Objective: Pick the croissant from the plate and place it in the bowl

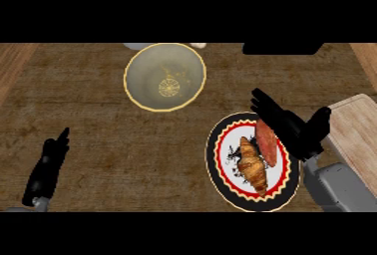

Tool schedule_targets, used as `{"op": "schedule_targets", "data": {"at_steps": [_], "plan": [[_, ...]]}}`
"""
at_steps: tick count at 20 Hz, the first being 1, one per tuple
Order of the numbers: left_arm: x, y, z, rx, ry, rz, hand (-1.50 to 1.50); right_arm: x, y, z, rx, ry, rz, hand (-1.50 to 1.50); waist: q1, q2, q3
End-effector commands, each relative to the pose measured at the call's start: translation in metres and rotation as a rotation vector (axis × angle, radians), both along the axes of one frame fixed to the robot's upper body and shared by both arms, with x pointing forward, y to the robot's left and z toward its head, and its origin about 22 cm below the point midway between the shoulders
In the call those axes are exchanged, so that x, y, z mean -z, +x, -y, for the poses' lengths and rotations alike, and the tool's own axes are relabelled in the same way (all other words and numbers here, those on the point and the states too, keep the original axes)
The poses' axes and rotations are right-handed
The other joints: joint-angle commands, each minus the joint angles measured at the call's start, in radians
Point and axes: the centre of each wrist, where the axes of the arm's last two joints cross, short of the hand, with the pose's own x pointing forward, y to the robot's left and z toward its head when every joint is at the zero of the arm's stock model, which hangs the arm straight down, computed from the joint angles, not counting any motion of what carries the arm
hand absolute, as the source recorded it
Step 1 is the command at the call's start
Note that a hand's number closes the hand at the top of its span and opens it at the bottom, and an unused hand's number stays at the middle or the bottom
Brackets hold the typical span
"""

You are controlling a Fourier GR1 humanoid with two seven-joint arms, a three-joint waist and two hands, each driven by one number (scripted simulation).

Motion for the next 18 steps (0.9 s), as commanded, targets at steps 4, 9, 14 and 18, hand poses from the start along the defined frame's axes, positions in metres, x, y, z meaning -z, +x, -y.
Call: {"op": "schedule_targets", "data": {"at_steps": [4,9,14,18], "plan": [[-0.058,0.038,0.01,0.178,-0.124,0.196,0.0,0.008,-0.01,-0.001,0.271,-0.111,0.109,1.5,-0.042,-0.037,-0.016],[-0.073,0.045,0.035,0.269,-0.253,0.245,0.0,0.015,-0.023,0.018,0.404,-0.505,0.41,-1.5,-0.084,-0.053,-0.018],[-0.089,0.059,0.023,0.337,-0.286,0.273,0.0,0.051,-0.079,-0.059,0.38,-0.455,0.635,-1.5,-0.049,-0.035,-0.016],[-0.091,0.054,0.027,0.342,-0.29,0.285,0.0,0.036,-0.102,-0.085,0.418,-0.547,0.672,-1.5,-0.036,-0.04,-0.018]]}}
